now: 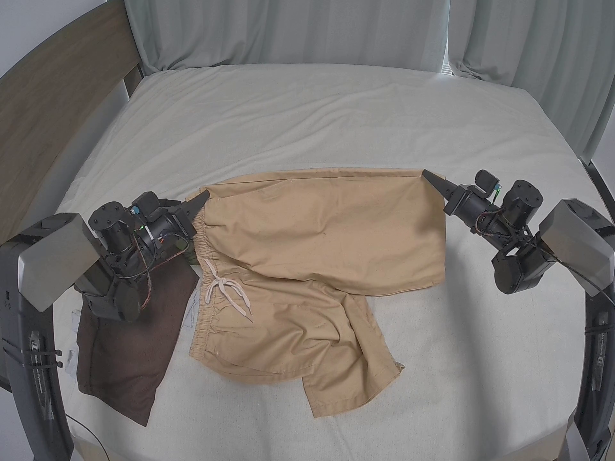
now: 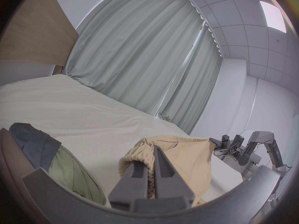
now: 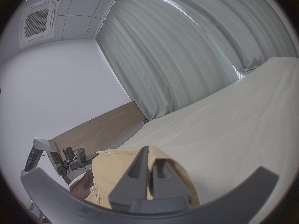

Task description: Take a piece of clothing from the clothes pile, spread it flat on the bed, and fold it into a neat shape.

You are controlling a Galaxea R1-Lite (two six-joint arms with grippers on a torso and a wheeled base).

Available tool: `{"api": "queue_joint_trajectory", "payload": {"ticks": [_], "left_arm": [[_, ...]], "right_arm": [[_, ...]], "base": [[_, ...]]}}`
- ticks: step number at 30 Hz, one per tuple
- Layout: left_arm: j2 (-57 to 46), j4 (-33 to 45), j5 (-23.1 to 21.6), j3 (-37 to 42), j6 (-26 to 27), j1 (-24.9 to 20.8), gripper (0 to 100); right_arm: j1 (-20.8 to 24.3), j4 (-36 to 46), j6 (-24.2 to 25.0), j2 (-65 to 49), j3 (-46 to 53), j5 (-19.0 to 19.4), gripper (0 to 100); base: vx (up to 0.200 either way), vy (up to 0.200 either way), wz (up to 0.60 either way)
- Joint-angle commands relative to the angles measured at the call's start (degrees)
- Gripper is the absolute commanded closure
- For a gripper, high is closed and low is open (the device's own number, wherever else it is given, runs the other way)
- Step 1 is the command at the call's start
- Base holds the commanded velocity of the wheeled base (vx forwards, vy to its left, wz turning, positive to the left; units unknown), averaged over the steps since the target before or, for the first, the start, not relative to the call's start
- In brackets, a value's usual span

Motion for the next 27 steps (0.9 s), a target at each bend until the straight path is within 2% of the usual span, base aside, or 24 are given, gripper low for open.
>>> {"api": "queue_joint_trajectory", "payload": {"ticks": [1, 9, 10, 11, 20, 21, 22, 23, 27], "left_arm": [[2.52, -0.08, 0.10, -1.37, -0.34, 0.12, 100], [4.98, -0.08, 0.27, -4.71, -0.87, 0.21, 100], [5.24, -0.08, 0.27, -5.06, -1.49, 0.12, 100], [8.84, -0.08, 0.27, -9.89, -5.44, 0.03, 100], [9.20, 0.01, 0.19, -10.60, -5.71, 0.03, 100], [9.20, -0.08, 0.10, -10.33, -5.71, 0.03, 0], [9.20, 0.01, 0.01, -10.16, -5.71, -0.06, 0], [9.37, 0.01, 0.01, -10.24, -5.79, -0.06, 0], [9.90, 0.01, 0.10, -10.68, -8.17, -0.85, 0]], "right_arm": [[0.00, 0.36, -0.01, 2.68, -3.18, 0.08, 100], [0.00, 2.64, -0.01, 6.54, -9.24, -0.01, 100], [0.00, 2.99, -0.01, 6.90, -9.77, -0.01, 100], [0.00, 6.42, -0.27, 9.36, -15.57, -0.28, 100], [0.09, 7.48, -0.27, 10.68, -17.86, -0.28, 100], [0.09, 7.48, -0.27, 10.76, -18.12, -0.28, 100], [0.09, 7.56, -0.27, 10.85, -18.30, -0.28, 100], [0.18, 7.56, -0.27, 11.03, -18.38, -0.28, 0], [0.18, 8.53, -0.36, 11.11, -19.97, -0.36, 0]], "base": [[0.000, 0.000, 0.00], [0.000, 0.000, 0.00], [0.000, 0.000, 0.00], [0.000, 0.000, 0.00], [0.000, 0.000, 0.00], [0.000, 0.000, 0.00], [0.000, 0.000, 0.00], [0.000, 0.000, 0.00], [0.000, 0.000, 0.00]]}}
